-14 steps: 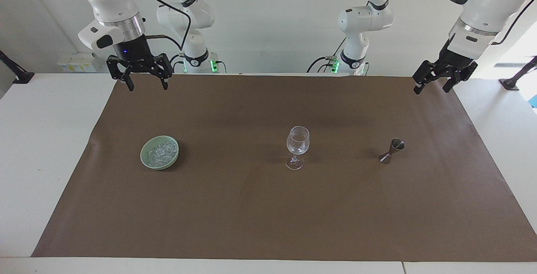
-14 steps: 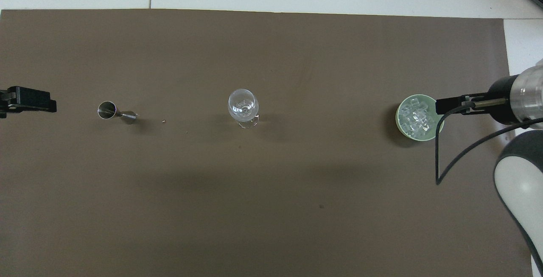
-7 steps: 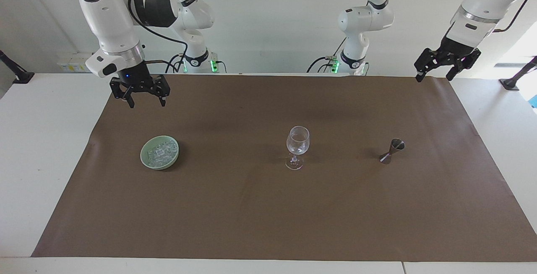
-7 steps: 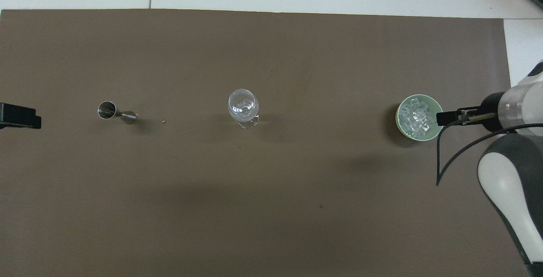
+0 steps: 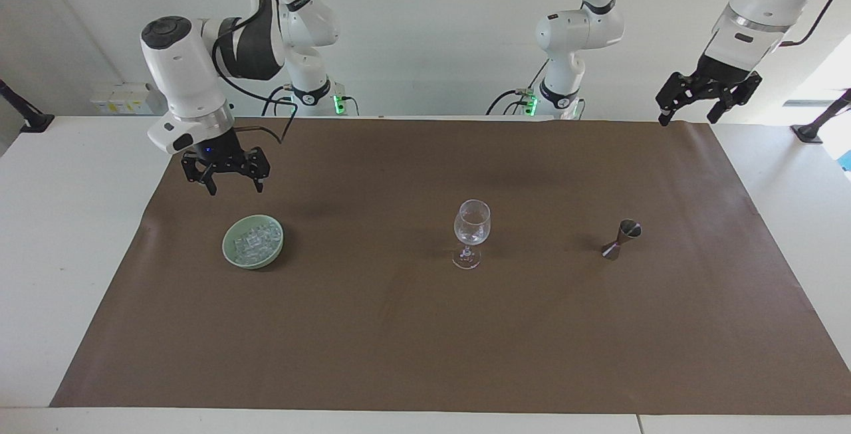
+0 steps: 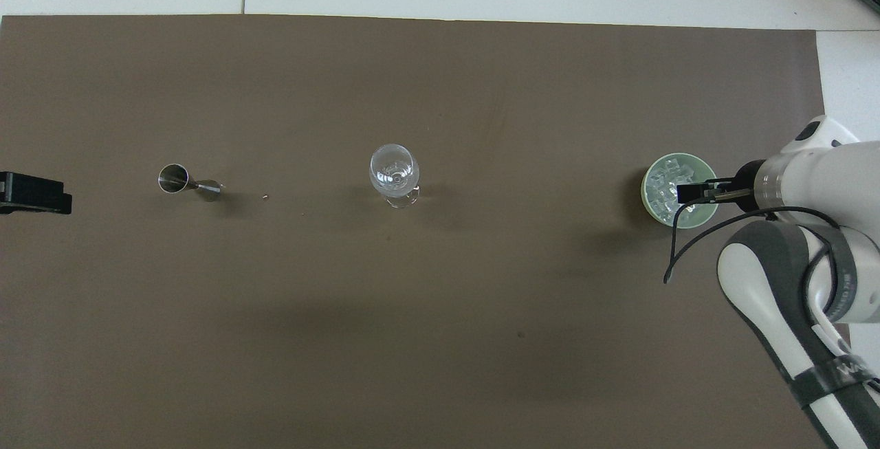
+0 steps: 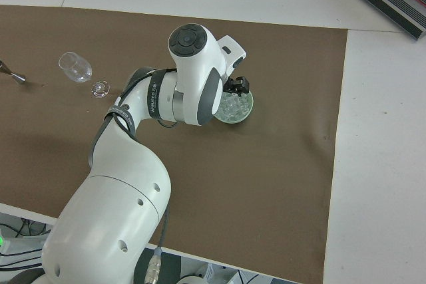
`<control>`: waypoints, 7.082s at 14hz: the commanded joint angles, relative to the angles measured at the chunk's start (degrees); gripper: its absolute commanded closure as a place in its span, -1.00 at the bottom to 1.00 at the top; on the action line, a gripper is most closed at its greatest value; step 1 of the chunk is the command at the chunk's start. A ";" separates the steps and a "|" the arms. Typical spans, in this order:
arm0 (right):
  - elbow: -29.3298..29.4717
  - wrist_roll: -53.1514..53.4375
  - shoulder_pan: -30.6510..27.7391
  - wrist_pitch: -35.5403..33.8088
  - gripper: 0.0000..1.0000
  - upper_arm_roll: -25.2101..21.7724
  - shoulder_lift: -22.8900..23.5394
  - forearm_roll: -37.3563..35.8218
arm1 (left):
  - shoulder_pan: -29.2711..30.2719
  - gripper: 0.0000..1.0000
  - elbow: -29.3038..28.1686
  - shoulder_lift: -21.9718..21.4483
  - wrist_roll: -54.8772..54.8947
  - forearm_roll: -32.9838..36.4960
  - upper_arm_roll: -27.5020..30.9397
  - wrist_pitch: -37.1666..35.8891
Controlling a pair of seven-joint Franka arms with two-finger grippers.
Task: Pour wine and add ice with both arms
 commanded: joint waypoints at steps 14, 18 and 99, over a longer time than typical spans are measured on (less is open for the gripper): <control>-5.40 -2.21 -1.86 13.13 -0.79 0.38 6.22 0.36 | -0.31 -1.00 -1.61 -1.60 1.68 -1.53 0.40 0.17; -5.94 -2.12 -1.86 14.89 -0.73 0.38 6.21 0.36 | -0.57 -1.00 -1.61 -1.60 1.59 -1.62 0.40 0.09; 20.70 66.79 37.07 12.25 1.00 2.32 9.11 0.63 | 0.13 -1.00 -1.61 -1.60 1.06 -1.62 0.40 -0.53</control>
